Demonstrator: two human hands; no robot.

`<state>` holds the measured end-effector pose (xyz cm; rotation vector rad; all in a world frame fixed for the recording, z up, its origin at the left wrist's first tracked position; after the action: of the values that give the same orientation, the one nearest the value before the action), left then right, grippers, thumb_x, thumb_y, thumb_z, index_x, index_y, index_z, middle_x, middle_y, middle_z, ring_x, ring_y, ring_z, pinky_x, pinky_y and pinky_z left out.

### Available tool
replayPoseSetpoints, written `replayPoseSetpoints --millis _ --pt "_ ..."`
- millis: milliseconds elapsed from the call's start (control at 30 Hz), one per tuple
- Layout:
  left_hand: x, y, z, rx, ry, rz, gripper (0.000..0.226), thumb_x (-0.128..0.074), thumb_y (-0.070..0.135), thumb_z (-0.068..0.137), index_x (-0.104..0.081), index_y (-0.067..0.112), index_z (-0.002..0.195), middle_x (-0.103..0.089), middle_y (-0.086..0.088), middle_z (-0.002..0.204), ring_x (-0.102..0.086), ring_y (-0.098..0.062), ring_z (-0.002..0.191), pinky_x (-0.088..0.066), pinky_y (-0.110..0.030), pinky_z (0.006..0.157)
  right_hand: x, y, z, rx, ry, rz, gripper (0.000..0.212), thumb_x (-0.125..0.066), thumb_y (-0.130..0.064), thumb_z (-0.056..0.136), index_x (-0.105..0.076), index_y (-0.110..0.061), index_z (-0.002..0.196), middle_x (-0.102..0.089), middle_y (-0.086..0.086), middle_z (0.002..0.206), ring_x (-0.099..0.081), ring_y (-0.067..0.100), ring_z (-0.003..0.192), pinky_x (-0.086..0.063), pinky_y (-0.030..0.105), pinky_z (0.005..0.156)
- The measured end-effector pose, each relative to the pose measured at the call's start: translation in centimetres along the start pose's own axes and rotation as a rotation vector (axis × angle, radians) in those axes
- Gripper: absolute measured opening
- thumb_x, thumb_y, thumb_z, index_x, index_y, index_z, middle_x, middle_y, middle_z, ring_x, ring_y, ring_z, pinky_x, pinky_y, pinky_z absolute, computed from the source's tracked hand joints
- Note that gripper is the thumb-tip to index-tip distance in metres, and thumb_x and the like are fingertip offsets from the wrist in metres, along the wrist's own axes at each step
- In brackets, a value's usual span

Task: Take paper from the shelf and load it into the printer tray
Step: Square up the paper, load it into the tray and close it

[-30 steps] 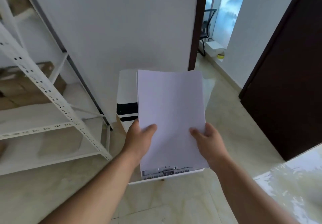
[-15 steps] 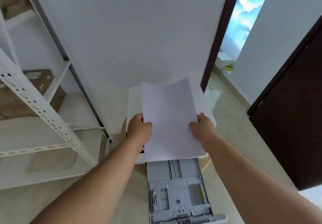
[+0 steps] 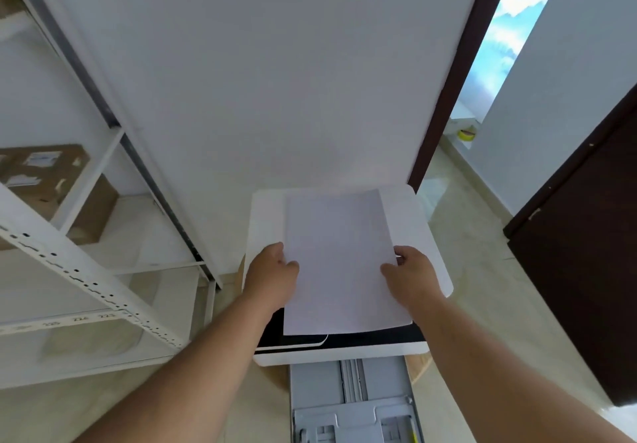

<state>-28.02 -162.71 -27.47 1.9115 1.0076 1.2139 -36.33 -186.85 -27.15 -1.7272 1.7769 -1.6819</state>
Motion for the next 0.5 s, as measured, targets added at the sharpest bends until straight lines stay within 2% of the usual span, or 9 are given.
replayPoseSetpoints --millis 67,133,233,300,400,500 --pt "0.8 -0.7 -1.4 0.049 0.025 -0.002 0.045 -0.06 0.017 0.099 -0.055 0.018 0.144 -0.06 0.0 0.135 -0.056 -0.021 0.125 -0.036 -0.026 0.096 1.0 0.8 -0.1 0.0 0.013 -0.024 0.05 -0.06 -0.018 0.097 -0.057 -0.017 0.146 -0.069 -0.001 0.135 -0.066 0.025 0.12 -0.053 0.039 0.104" --pt "1.4 -1.2 -3.0 0.056 0.044 -0.007 0.054 -0.061 0.018 0.1 -0.048 0.015 0.152 -0.054 -0.002 0.151 -0.053 -0.017 0.134 -0.034 -0.025 0.099 2.2 1.8 -0.4 0.014 0.026 -0.026 0.051 -0.062 -0.021 0.099 -0.055 -0.017 0.149 -0.064 -0.002 0.141 -0.061 0.022 0.127 -0.046 0.037 0.109" --pt "1.7 -2.1 -4.6 0.06 0.071 -0.011 0.048 -0.063 0.016 0.098 -0.055 0.014 0.145 -0.059 -0.002 0.146 -0.054 -0.012 0.119 -0.037 -0.027 0.099 3.7 3.3 -1.3 0.024 0.055 -0.002 0.042 -0.062 -0.021 0.099 -0.061 -0.015 0.14 -0.067 -0.004 0.12 -0.062 0.019 0.111 -0.045 0.033 0.097" --pt "1.6 -2.6 -5.2 0.081 0.084 -0.026 0.045 -0.064 0.016 0.098 -0.058 0.014 0.142 -0.062 -0.002 0.141 -0.057 -0.014 0.117 -0.039 -0.028 0.099 3.9 4.3 -2.0 0.0 0.057 -0.039 0.039 -0.063 -0.023 0.099 -0.063 -0.013 0.136 -0.066 -0.003 0.109 -0.062 0.02 0.102 -0.044 0.031 0.089" --pt "1.0 -3.3 -6.0 0.109 0.072 0.0 0.043 -0.065 0.02 0.098 -0.058 0.016 0.141 -0.063 0.001 0.138 -0.058 -0.015 0.117 -0.042 -0.03 0.101 2.9 5.6 -3.1 -0.052 0.003 -0.162 0.041 -0.062 -0.035 0.097 -0.063 -0.017 0.133 -0.067 -0.004 0.105 -0.064 0.023 0.102 -0.046 0.032 0.084" --pt "0.3 -3.7 -6.2 0.134 0.071 0.02 0.04 -0.066 0.02 0.097 -0.061 0.015 0.137 -0.065 0.0 0.133 -0.059 -0.017 0.115 -0.043 -0.03 0.098 1.4 6.2 -3.4 -0.093 -0.029 -0.116 0.032 -0.063 -0.033 0.096 -0.064 -0.014 0.121 -0.067 -0.008 0.093 -0.065 0.023 0.095 -0.048 0.033 0.081"
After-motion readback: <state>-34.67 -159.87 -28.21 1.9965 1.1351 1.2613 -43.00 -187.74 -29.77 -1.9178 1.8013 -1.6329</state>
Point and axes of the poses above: each hand's wrist, its own z-axis towards the middle knuckle, its own x-axis out of the back of the hand, y = z × x, the point moved 4 cm from there along z, towards the middle knuckle
